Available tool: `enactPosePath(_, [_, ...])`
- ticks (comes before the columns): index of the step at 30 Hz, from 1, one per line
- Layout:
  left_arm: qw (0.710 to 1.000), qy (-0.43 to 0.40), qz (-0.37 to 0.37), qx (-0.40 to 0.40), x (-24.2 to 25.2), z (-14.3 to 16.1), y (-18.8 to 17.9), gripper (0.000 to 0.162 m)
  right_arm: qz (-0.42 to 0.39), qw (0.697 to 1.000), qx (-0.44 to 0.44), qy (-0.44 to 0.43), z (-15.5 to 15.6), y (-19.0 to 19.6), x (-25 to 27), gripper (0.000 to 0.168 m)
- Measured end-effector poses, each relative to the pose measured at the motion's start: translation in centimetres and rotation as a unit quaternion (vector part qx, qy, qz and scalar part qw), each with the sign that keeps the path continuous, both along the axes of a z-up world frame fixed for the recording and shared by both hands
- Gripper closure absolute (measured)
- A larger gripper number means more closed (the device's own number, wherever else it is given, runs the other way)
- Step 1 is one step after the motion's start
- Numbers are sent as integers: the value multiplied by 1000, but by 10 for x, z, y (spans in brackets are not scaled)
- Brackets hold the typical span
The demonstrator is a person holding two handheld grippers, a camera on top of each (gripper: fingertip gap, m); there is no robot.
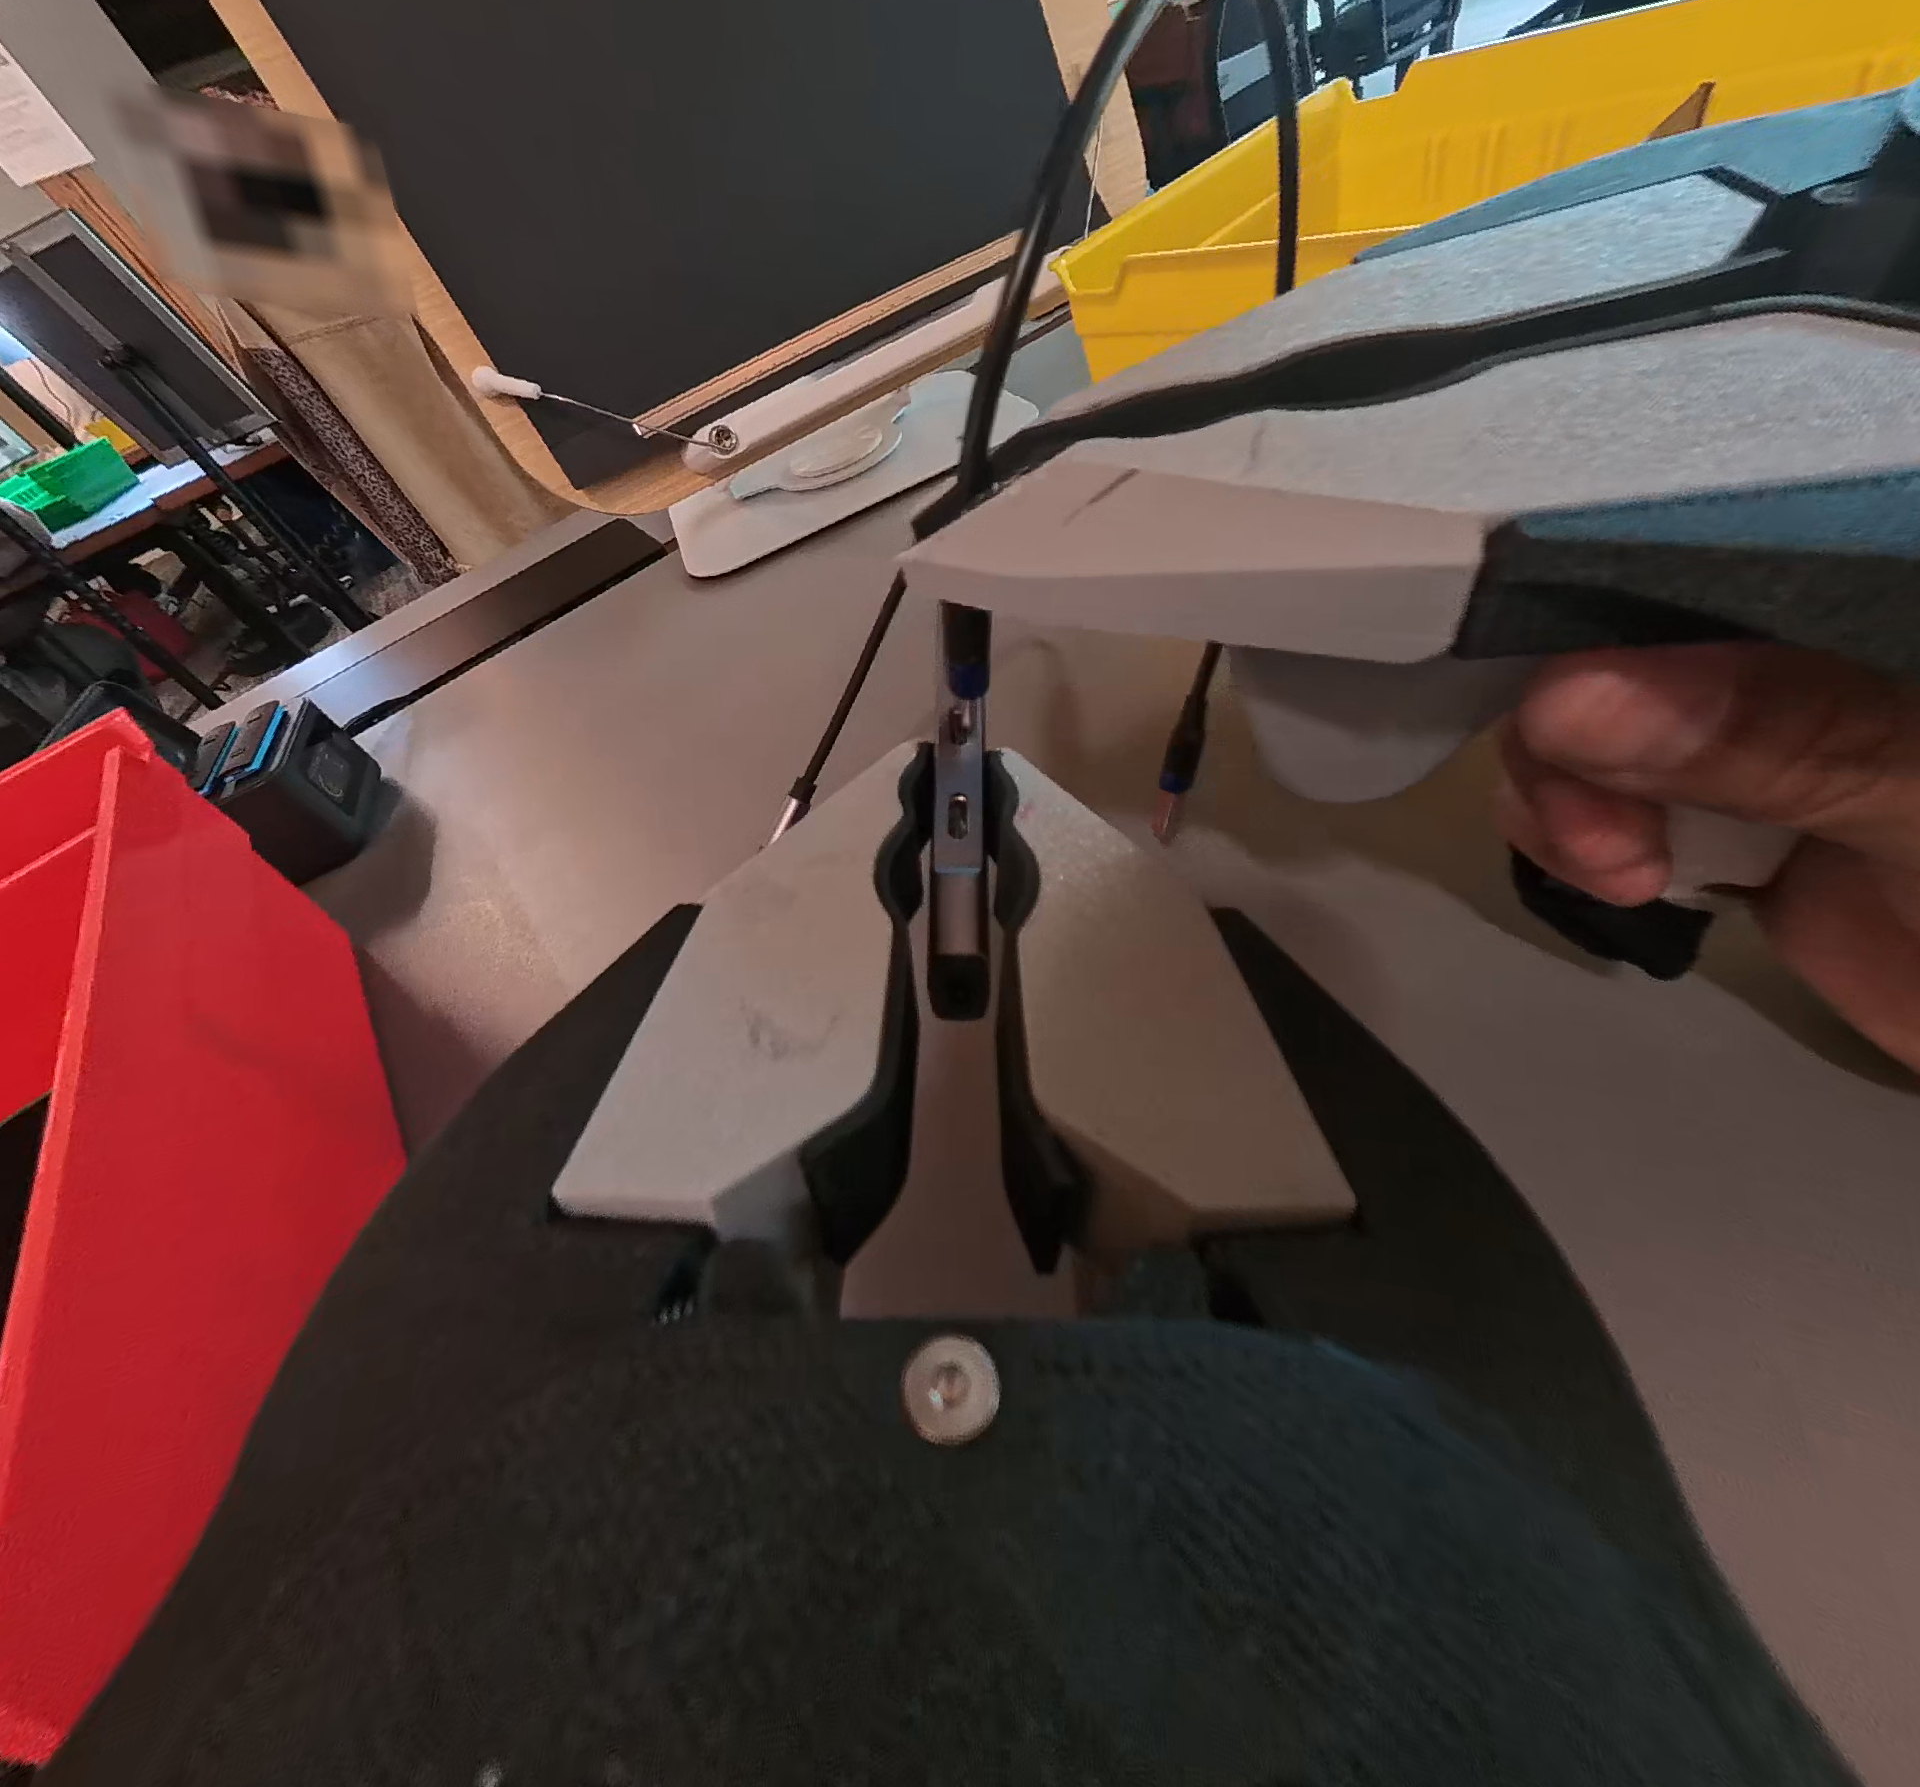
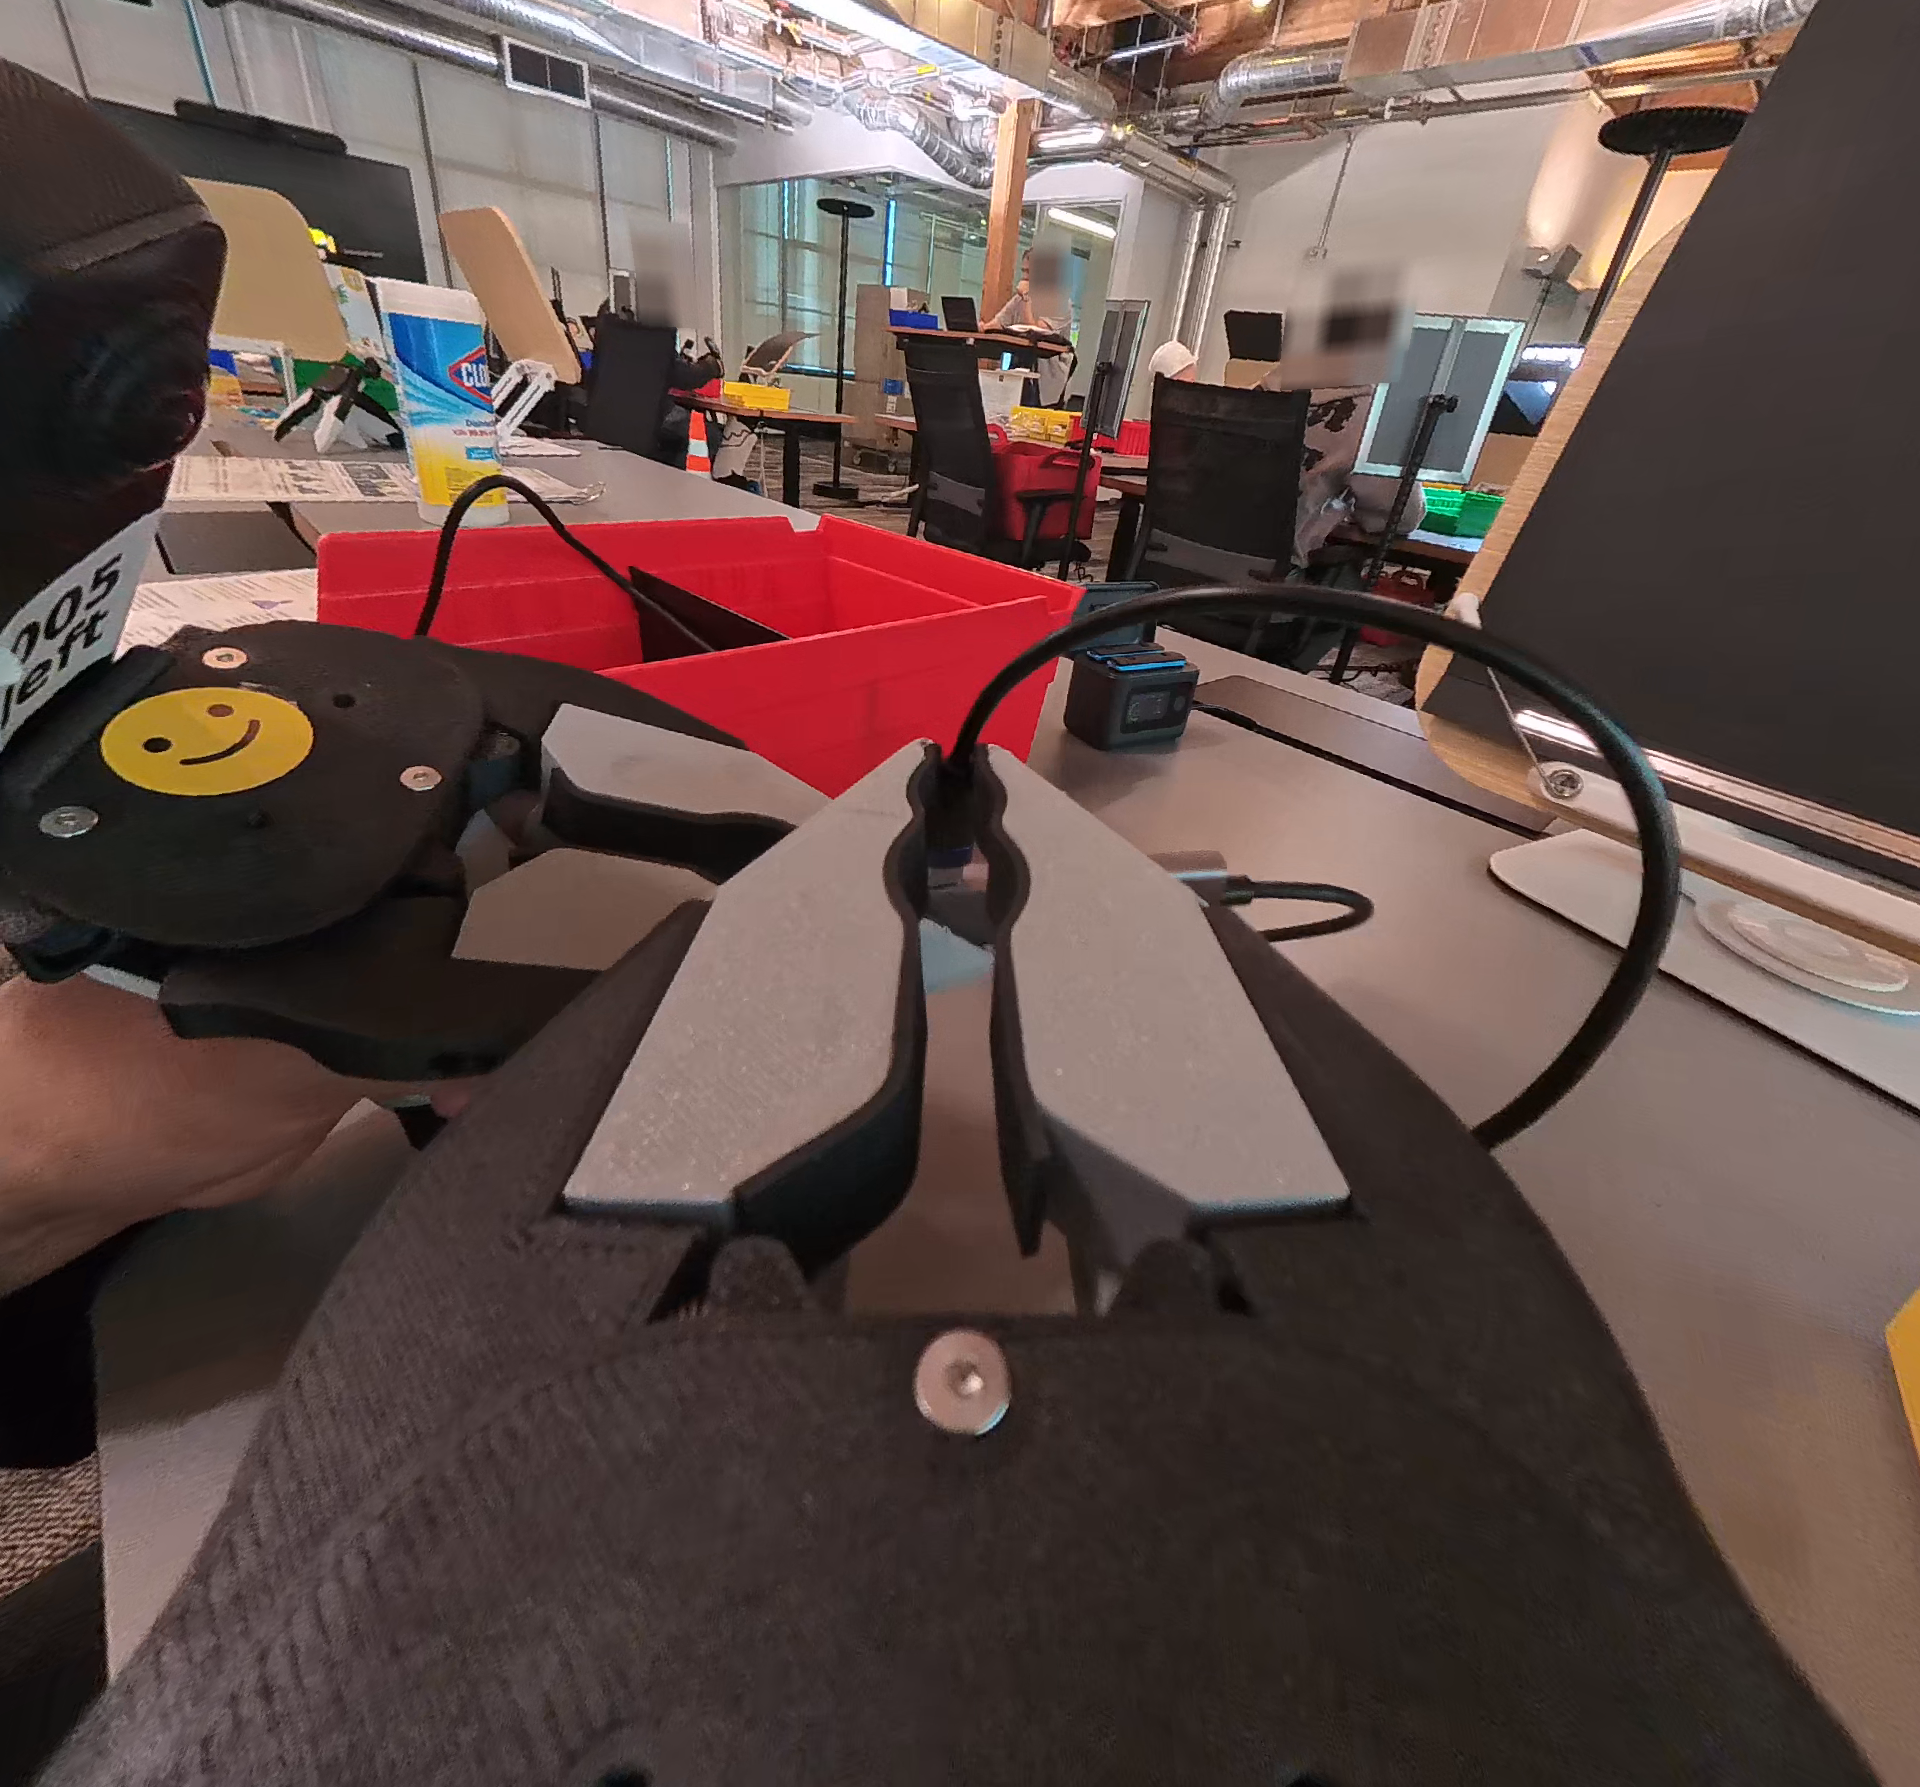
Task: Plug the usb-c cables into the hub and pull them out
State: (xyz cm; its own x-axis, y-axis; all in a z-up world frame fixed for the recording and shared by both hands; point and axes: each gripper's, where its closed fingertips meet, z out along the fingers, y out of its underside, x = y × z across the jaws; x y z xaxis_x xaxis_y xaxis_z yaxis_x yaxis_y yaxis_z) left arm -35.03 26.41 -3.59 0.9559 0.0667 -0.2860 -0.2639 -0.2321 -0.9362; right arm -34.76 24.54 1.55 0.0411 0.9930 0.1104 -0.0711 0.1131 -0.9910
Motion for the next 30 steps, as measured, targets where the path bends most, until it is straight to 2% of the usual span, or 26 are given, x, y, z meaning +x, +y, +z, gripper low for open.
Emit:
enactPosePath(18, [1000, -1, 5, 3, 0, 1, 0, 156, -26, 1000, -5, 0, -2, 0, -2, 166])
enactPosePath(23, [1000, 11, 6, -6, -1, -5, 0, 156, -45, 998, 12, -32, -12, -1, -4, 166])
enactPosePath(30, [1000, 24, 7, 2, -4, -3, -3, 156, -11, 999, 4, -48, -15, -5, -2, 165])
